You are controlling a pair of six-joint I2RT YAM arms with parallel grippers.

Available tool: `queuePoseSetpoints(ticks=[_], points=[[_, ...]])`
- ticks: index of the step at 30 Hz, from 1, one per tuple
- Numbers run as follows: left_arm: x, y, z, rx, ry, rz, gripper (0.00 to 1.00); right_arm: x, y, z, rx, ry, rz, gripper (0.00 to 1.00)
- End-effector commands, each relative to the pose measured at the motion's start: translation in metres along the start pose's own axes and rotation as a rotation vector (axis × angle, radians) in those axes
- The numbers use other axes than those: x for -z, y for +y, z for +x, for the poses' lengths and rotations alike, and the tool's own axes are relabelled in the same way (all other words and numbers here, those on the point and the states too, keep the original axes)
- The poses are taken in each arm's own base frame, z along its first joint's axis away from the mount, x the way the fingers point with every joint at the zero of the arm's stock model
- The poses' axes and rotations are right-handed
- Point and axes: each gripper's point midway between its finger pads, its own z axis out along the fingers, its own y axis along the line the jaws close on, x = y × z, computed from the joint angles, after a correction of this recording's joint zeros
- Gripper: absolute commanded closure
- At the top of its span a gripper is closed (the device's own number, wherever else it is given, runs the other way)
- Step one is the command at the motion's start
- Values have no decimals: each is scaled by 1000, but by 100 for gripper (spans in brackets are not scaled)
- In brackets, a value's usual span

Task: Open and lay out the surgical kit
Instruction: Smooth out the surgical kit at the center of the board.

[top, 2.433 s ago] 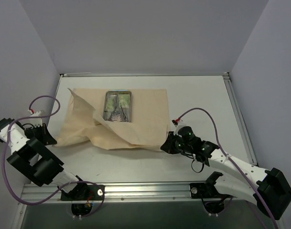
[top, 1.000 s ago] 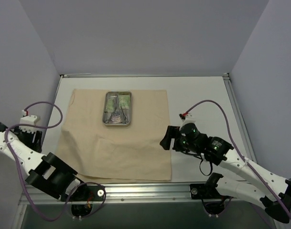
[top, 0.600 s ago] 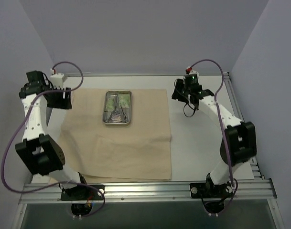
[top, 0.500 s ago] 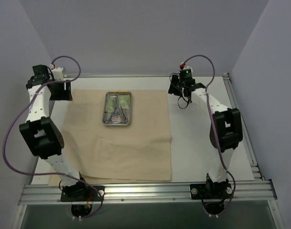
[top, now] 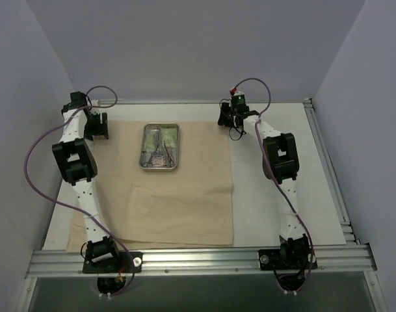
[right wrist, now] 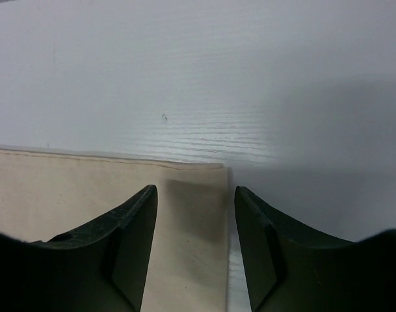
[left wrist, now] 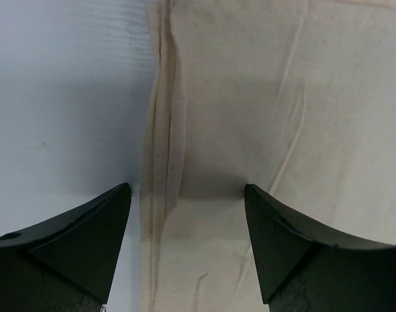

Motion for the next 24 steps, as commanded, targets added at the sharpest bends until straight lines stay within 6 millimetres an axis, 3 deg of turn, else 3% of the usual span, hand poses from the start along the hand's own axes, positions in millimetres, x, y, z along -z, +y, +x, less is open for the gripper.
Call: queuePoseSetpoints(ticks=[1, 5, 6, 7, 9, 11, 12, 17, 21, 24], points=[[0, -7, -6, 6, 20, 7, 21, -16, -3, 52, -14, 142, -6, 56], [-14, -18, 3, -3, 62, 49, 35, -19, 4, 58, -43, 152, -39, 72], [-20, -21, 9, -3, 85, 67, 52, -18, 7, 57, -48, 150, -46, 76], [-22, -23, 8, -6, 82, 77, 59, -17, 11, 55, -60, 148, -64, 84], [-27, -27, 9, -9, 85, 102, 71, -15, 14, 55, -74, 144, -80, 90], [-30, -32, 9, -16, 79, 139, 94, -12, 20, 40, -101, 96, -108, 100], [-31, -34, 9, -17, 77, 151, 97, -11, 21, 37, -115, 89, -115, 100], [-27, -27, -14, -16, -5, 112, 98, -10, 20, 7, -259, -4, -149, 100], [-7, 5, -66, 4, -178, -65, 98, -15, 24, -29, -420, -134, -198, 100], [-1, 19, -84, 7, -235, -165, 98, -25, 20, -47, -475, -201, -182, 100]])
